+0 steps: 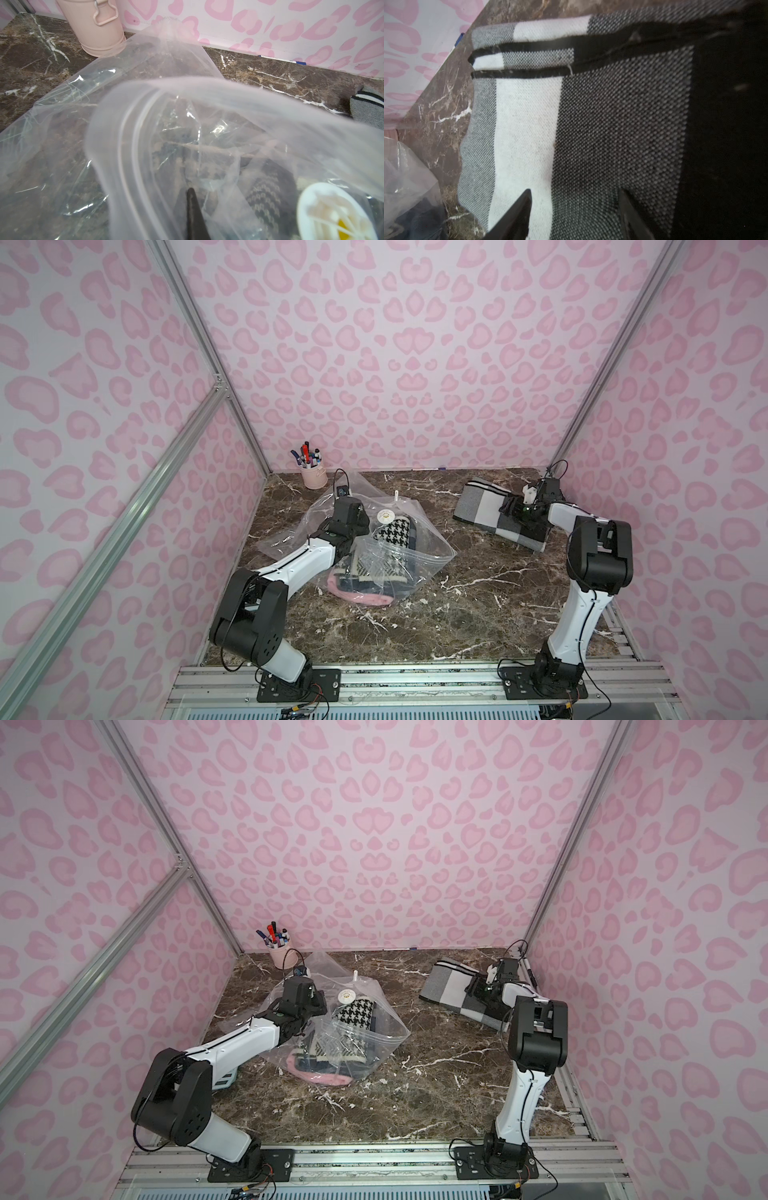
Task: Take the blanket out of the vacuum bag
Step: Place the blanket at the corner of the board.
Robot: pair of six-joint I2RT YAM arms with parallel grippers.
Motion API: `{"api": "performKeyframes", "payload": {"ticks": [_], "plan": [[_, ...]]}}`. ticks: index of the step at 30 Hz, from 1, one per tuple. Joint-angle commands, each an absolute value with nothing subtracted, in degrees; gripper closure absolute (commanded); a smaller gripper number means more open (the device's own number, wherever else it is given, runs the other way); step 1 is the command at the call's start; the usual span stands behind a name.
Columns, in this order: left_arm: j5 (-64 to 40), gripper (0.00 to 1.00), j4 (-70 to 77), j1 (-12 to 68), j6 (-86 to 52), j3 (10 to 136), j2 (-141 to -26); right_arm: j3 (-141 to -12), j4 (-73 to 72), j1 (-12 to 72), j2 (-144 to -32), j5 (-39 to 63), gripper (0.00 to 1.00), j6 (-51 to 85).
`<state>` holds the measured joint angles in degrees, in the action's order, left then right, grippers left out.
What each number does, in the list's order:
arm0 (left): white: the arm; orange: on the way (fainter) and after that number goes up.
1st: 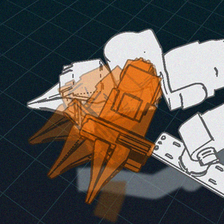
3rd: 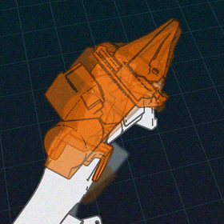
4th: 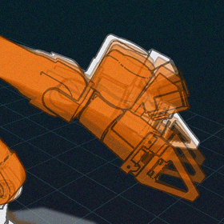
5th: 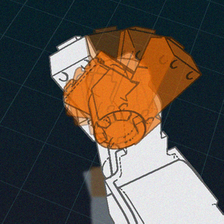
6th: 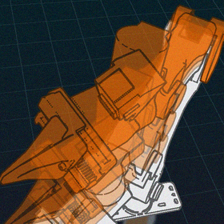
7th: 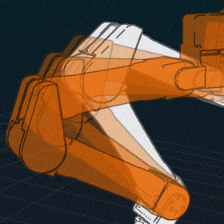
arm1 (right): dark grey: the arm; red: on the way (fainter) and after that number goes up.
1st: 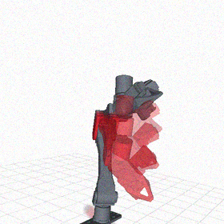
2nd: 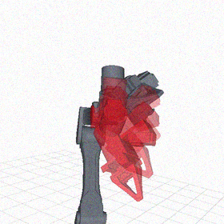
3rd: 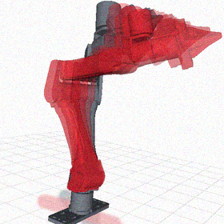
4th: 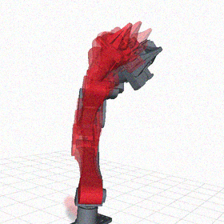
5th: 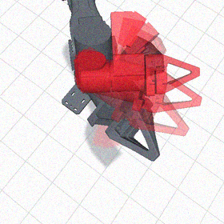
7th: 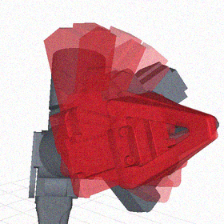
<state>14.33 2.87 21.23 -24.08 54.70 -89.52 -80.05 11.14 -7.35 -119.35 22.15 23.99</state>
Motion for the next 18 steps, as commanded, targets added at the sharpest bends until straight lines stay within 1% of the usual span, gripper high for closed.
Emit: {"api": "performKeyframes", "payload": {"ticks": [1, 11, 15, 18], "plan": [[13.8, 0.96, 2.7, 21.3, -24.0, 54.9, -89.5, -81.0, 14.0, -7.4, -121.8, 21.8, 0.34, 23.0], [13.8, 0.96, 2.1, 21.3, -24.0, 54.5, -88.6, -86.1, 13.7, -7.3, -124.9, 24.2, 0.36, 23.0], [13.0, 0.96, 2.1, 21.3, -23.6, 55.3, -89.0, -86.0, 12.3, -7.3, -123.7, 24.5, 0.36, 23.2], [11.7, 0.96, 1.1, 21.3, -22.5, 56.6, -89.4, -84.2, 11.5, -7.2, -120.1, 25.0, 0.37, 23.6]]}}
